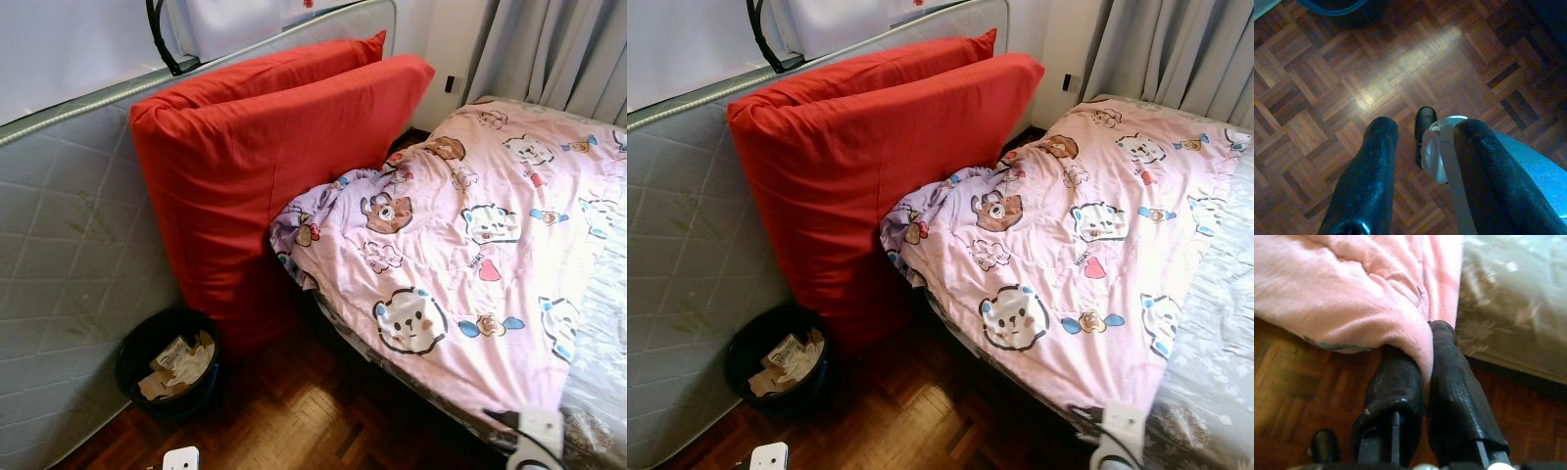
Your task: Clean up the room
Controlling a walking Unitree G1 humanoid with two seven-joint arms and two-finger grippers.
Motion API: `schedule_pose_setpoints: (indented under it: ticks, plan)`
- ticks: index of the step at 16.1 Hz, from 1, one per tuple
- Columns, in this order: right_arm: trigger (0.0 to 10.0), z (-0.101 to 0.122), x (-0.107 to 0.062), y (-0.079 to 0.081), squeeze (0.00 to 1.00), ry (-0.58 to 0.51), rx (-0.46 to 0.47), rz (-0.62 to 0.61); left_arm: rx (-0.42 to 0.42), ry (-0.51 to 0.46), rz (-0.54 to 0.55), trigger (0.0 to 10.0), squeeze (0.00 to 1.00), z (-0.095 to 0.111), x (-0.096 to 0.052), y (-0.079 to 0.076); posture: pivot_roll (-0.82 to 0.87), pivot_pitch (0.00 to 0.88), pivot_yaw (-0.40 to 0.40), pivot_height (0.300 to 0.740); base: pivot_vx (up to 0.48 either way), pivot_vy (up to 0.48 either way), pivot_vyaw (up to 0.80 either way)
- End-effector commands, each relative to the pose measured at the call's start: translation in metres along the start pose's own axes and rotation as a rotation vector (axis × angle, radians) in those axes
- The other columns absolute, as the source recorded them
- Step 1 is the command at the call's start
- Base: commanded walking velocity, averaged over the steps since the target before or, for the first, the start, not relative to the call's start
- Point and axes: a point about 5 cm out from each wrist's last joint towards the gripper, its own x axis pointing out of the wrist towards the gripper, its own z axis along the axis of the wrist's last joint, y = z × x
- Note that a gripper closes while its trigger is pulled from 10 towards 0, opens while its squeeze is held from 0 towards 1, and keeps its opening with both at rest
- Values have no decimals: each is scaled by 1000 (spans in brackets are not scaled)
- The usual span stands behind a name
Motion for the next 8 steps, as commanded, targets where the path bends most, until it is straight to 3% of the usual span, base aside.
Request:
schedule_pose_setpoints:
  ticks: [1,8]
  plan:
    - [10000,1,1,-6,0,-1,23,-32,20,14,5,10000,0,-2,-1,5,-35,14,25,740,0,0,0]
    - [10000,2,2,-8,0,1,27,-44,17,16,23,10000,0,6,1,11,-32,15,26,740,0,0,0]
